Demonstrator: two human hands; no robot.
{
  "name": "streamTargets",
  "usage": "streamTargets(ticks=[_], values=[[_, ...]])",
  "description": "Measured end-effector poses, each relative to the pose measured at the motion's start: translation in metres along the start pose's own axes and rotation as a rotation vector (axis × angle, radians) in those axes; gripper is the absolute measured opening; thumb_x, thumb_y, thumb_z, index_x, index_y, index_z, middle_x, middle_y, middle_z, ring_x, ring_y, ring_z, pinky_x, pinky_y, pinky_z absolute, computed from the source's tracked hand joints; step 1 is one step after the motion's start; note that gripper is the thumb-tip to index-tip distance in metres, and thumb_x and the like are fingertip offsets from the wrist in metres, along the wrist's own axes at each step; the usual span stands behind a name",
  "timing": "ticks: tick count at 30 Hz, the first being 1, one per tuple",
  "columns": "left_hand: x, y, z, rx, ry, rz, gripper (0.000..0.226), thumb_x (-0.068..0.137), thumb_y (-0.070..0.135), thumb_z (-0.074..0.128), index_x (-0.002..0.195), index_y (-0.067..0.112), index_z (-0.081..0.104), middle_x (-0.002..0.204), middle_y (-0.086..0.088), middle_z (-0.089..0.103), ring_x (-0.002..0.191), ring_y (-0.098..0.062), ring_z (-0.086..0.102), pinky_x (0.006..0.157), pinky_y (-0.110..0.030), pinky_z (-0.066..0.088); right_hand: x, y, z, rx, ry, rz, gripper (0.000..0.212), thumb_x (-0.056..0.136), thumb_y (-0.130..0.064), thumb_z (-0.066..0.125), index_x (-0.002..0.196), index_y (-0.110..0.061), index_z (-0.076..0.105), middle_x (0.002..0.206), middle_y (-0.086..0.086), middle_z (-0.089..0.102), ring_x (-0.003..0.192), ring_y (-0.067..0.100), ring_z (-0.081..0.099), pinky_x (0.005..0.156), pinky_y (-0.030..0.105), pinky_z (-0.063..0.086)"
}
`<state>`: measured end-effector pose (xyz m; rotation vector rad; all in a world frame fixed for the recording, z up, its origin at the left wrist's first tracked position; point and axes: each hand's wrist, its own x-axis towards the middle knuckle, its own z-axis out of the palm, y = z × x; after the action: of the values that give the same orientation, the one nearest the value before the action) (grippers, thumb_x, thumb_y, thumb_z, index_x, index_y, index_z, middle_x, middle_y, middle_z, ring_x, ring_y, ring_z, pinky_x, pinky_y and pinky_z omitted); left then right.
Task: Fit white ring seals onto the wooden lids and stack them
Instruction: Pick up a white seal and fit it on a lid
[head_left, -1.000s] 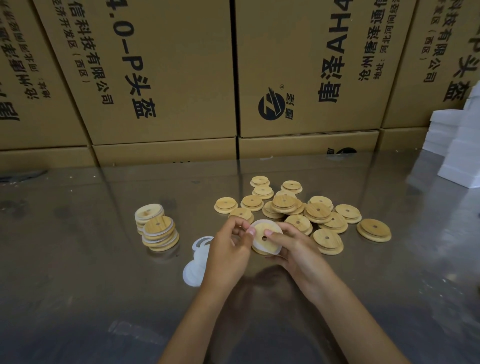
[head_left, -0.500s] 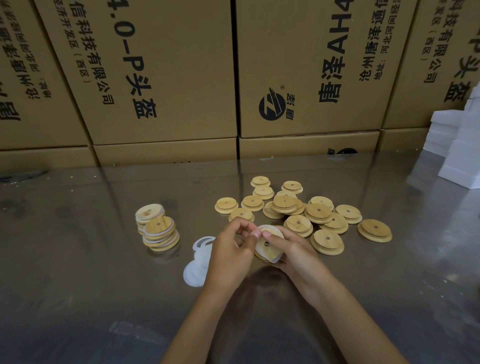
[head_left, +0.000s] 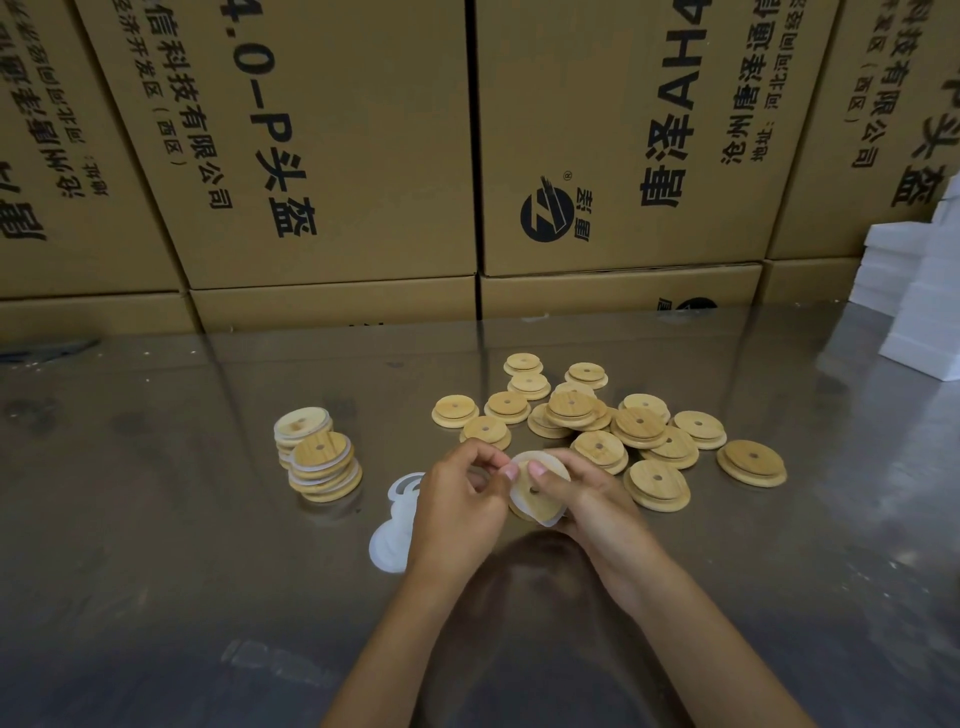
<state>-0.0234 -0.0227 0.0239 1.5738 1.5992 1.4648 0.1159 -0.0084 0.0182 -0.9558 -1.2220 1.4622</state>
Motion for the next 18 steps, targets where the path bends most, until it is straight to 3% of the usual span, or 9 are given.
streamTargets(ticks=[4,9,16,18], values=[[0.002,0.001,-0.003,-0.079,0.001,-0.032,0.018,0.087,0.004,0.066,0.077,0.019,0.066,0.069,0.014,0.067,0.059,0.003,0.057,0.058,-0.009,0.042,0.0,0.0,-0.002,-0.088,0.003,-0.112,0.011,0.095,-0.017,0.064,0.099,-0.02,0.074,0.089,-0.005,0.072,0.08,0.004,0.063,0.065,0.017,0.048],[0.003,0.002,-0.005,-0.134,-0.034,-0.043,0.013,0.088,0.006,0.066,0.08,0.016,0.067,0.07,0.014,0.069,0.063,0.004,0.06,0.061,-0.009,0.044,0.004,-0.005,-0.008,0.019,-0.018,-0.047,0.012,0.095,-0.018,0.063,0.1,-0.018,0.073,0.098,0.003,0.072,0.093,0.018,0.063,0.083,0.036,0.047],[0.003,0.003,-0.003,-0.116,-0.107,-0.033,0.014,0.089,0.006,0.066,0.08,0.018,0.067,0.08,0.007,0.071,0.073,0.0,0.063,0.07,-0.013,0.049,0.006,-0.005,-0.014,0.128,0.017,0.039,0.016,0.096,-0.019,0.06,0.095,-0.019,0.076,0.099,0.006,0.073,0.097,0.023,0.063,0.086,0.038,0.044],[0.002,0.004,-0.002,-0.105,-0.132,-0.035,0.012,0.089,0.008,0.066,0.083,0.018,0.067,0.083,0.005,0.071,0.075,-0.001,0.062,0.07,-0.013,0.048,0.007,-0.005,-0.015,0.173,0.022,0.058,0.017,0.097,-0.018,0.058,0.103,-0.013,0.072,0.103,0.011,0.071,0.101,0.026,0.062,0.087,0.038,0.044]])
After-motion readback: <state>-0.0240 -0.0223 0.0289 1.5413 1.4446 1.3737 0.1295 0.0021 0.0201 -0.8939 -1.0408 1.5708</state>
